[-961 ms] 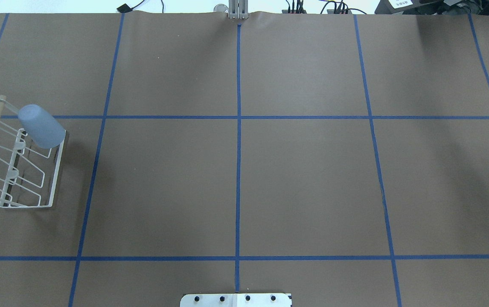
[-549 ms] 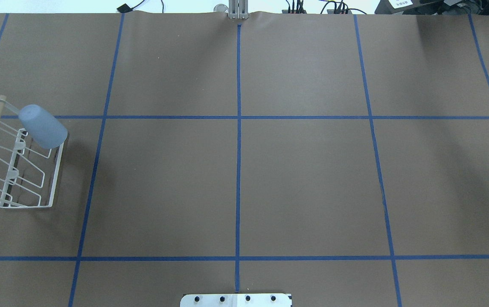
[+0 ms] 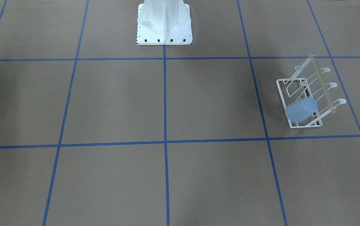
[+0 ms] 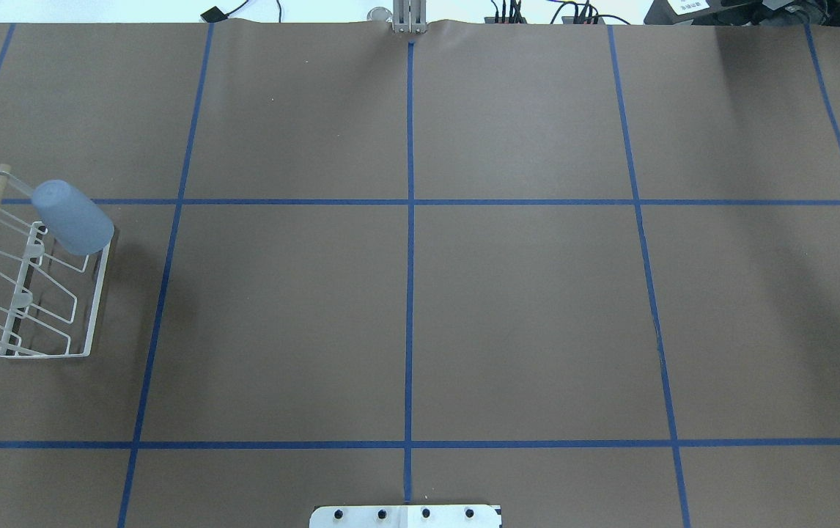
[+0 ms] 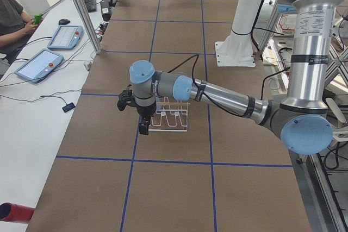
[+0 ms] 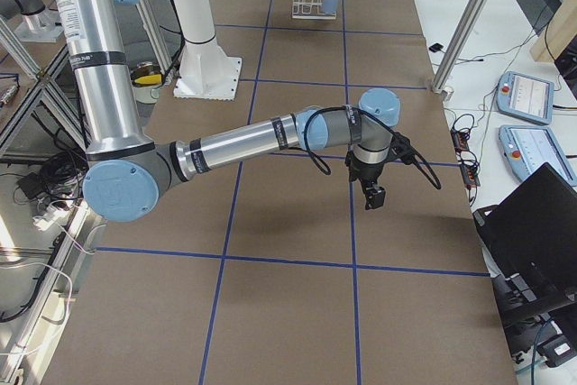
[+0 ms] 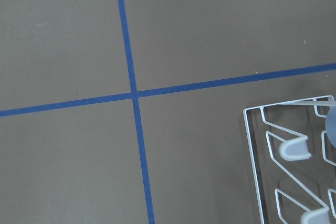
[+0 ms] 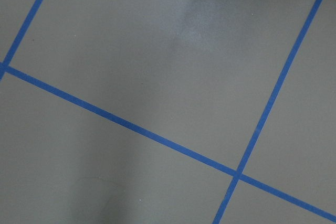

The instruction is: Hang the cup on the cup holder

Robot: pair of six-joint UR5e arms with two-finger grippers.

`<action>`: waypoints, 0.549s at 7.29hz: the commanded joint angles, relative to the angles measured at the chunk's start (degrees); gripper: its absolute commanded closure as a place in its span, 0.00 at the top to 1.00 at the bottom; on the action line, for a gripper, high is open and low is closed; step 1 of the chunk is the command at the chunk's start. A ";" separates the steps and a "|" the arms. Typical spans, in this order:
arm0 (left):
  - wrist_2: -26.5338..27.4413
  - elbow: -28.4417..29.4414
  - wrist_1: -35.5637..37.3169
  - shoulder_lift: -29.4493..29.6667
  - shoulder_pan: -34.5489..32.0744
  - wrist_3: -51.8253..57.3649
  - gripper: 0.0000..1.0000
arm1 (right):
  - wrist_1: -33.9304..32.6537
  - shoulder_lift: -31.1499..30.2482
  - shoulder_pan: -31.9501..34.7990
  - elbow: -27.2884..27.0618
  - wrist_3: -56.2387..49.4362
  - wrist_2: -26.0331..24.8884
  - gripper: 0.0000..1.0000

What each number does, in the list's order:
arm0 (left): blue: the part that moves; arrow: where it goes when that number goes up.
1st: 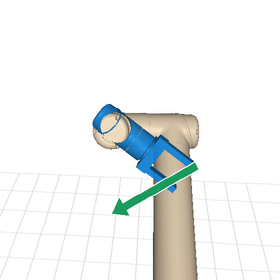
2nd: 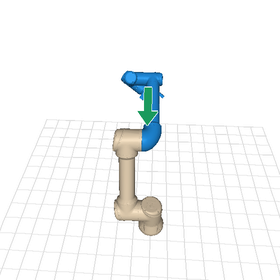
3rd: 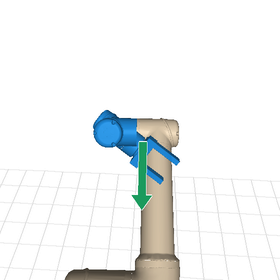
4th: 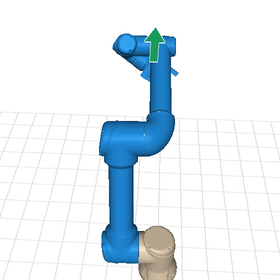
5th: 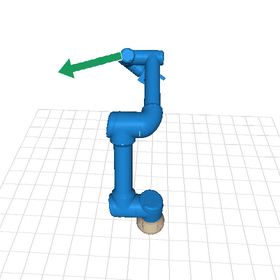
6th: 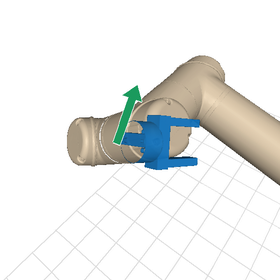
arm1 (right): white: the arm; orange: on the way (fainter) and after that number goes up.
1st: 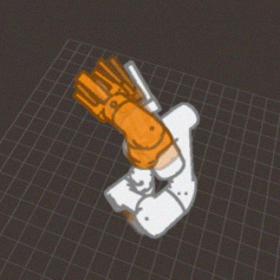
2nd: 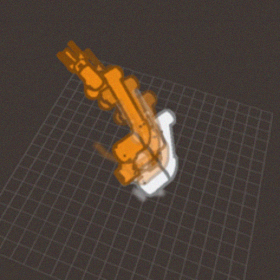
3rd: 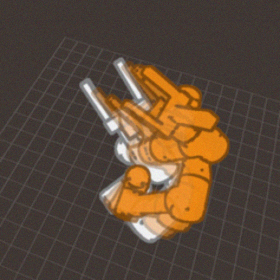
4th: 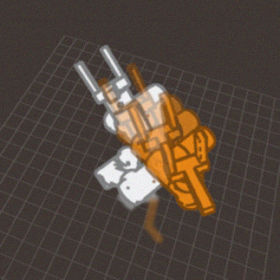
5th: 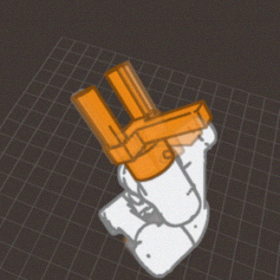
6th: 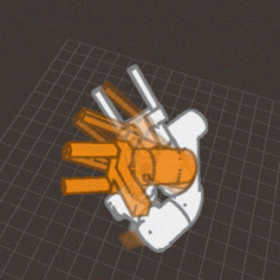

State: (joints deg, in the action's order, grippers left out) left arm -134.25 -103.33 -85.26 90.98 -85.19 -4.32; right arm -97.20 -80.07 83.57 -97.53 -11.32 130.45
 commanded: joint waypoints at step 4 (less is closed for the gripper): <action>-3.91 0.85 -1.67 -0.01 -0.59 -0.43 0.99 | -0.18 -6.50 1.06 -4.33 0.69 0.59 1.00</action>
State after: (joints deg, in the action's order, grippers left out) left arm -137.18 -102.69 -86.87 91.05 -85.77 -4.77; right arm -97.39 -86.25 84.61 -100.77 -10.75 131.02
